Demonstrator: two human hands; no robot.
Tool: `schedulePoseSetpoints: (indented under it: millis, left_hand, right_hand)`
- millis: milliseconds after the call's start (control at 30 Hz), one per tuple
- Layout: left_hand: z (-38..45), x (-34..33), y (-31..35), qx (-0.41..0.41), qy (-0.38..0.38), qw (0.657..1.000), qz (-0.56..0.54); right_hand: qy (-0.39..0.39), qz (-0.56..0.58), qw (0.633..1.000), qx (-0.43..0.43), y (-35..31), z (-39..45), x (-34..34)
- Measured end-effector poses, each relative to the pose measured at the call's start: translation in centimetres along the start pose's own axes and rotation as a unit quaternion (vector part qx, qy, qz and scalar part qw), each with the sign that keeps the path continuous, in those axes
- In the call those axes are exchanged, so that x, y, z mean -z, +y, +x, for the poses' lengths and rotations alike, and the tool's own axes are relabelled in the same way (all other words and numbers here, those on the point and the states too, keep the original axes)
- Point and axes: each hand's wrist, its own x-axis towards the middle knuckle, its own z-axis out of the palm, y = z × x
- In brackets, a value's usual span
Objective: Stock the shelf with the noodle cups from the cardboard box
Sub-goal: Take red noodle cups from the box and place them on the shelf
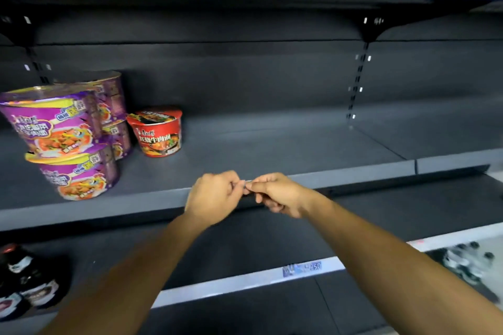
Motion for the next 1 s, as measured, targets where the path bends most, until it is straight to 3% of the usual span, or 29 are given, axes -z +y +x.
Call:
schedulePoseSetpoints:
  millis: [200,333,433,767,1000]
  left_hand:
    - [-5.3,-6.1,4.4,0.046,-0.196,0.976,-0.080]
    - [-9.9,-12.5,4.9,0.108,-0.412,0.899,-0.103]
    - [-13.9,-18.5,4.1,0.121,-0.508,0.851,-0.060]
    - [-28.5,-37.1,1.2,0.209,-0.592,0.777,-0.046]
    - [-36.3,-48.0,0.3,0.293,-0.603,0.739,-0.074]
  right_hand:
    - [0.030,-0.025,0.993,-0.109,8.1,-5.0,2.7]
    - [0.048,0.016,0.980,-0.191,15.9,-7.6,3.3]
    - [0.084,0.048,0.961,-0.259,23.3,-9.1,3.5]
    - [0.140,0.106,0.857,-0.485,47.7,-14.3,1.0]
    - [0.138,0.046,0.846,-0.514,60.7,-14.9,0.0]
